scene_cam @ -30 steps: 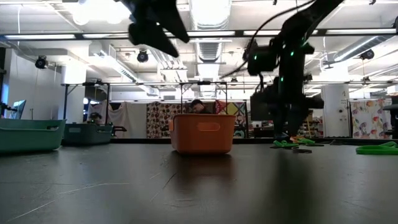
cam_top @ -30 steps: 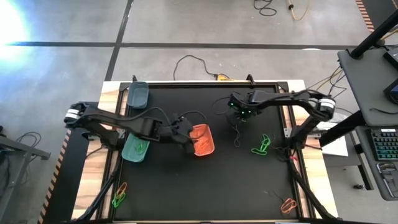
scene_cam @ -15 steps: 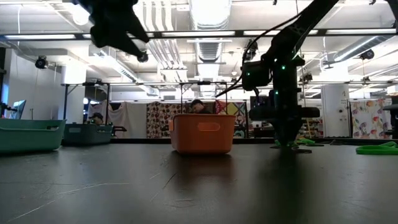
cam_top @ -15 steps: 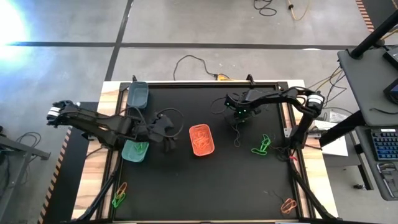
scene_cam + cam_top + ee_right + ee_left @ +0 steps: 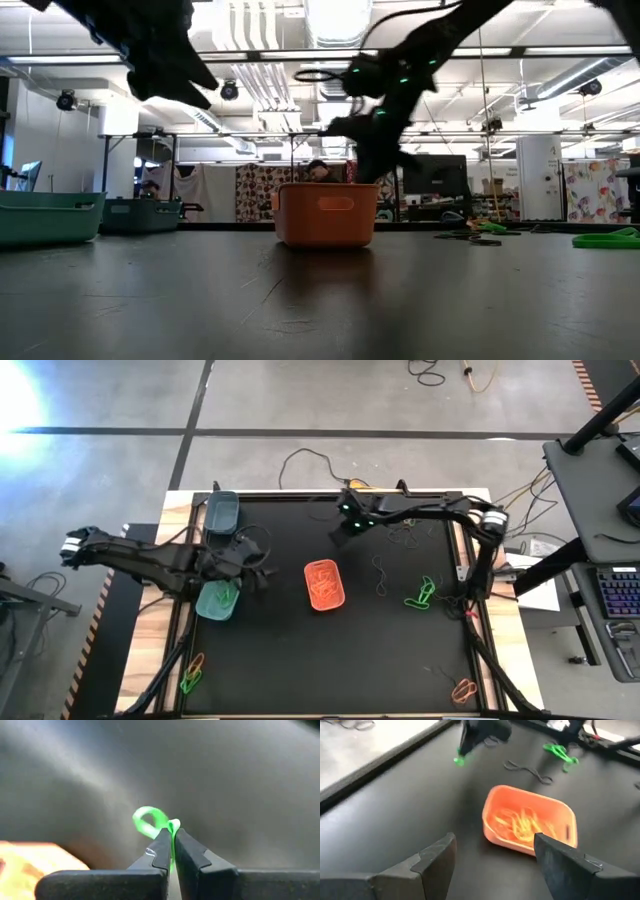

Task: Sort rubber bands into baskets
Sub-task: Move the green rubber band

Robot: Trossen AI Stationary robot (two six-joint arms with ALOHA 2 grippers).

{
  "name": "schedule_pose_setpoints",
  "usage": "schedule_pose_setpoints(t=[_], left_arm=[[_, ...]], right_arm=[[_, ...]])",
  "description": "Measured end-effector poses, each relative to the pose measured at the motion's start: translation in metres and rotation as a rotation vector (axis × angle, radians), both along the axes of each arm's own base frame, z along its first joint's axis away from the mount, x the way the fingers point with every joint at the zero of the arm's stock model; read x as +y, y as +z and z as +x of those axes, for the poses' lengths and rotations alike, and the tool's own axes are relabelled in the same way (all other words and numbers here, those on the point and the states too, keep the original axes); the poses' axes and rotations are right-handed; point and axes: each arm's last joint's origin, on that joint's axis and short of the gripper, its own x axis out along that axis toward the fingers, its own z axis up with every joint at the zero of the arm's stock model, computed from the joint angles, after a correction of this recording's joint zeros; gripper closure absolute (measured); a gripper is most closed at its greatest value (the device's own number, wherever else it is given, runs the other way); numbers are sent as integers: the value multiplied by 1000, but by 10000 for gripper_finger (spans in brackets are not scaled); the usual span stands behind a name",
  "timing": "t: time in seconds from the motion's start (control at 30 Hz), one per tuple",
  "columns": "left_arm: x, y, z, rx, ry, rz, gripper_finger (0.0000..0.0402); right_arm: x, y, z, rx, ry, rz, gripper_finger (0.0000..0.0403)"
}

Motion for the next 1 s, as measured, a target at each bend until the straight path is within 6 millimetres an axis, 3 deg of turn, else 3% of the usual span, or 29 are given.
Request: schedule_pose_setpoints(t=[0.27,0.57,0.67,0.8,1.0], left_arm=[[16,-18,-6,38,58,32,151],[21,-38,-9,54,106,-14,151],[27,-40,-8,64,138,-11,151],[38,-42,-8,78,165,-35,151],[56,-50,-5,115,159,-98,148]], right_arm=[[-11,-18,62,-21,98,-18,393],[-4,-39,112,-64,236,7,390],[2,-46,123,-53,277,11,376],[6,-41,135,-54,325,-2,341],[4,-40,135,-4,385,-10,270]])
